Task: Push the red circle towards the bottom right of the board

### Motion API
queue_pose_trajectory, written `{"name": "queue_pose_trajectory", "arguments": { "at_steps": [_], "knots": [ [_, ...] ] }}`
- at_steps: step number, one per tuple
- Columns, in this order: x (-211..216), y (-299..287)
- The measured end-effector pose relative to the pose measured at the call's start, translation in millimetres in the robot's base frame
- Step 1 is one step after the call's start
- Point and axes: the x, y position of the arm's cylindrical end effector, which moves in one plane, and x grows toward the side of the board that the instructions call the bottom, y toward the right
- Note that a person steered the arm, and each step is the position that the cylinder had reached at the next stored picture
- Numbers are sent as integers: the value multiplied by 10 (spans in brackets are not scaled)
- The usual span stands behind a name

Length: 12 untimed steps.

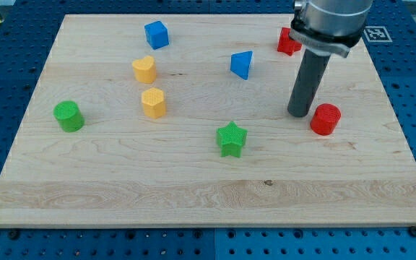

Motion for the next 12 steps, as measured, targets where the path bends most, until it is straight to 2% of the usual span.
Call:
{"name": "queue_pose_trajectory", "arguments": {
  "at_steps": [1, 3, 5, 7, 9, 11, 12],
  "knots": [
    [103, 230],
    [-451, 389],
    [235, 497],
    [60, 826],
    [431, 1107],
    [471, 1614],
    [487, 1402]
  ]
}}
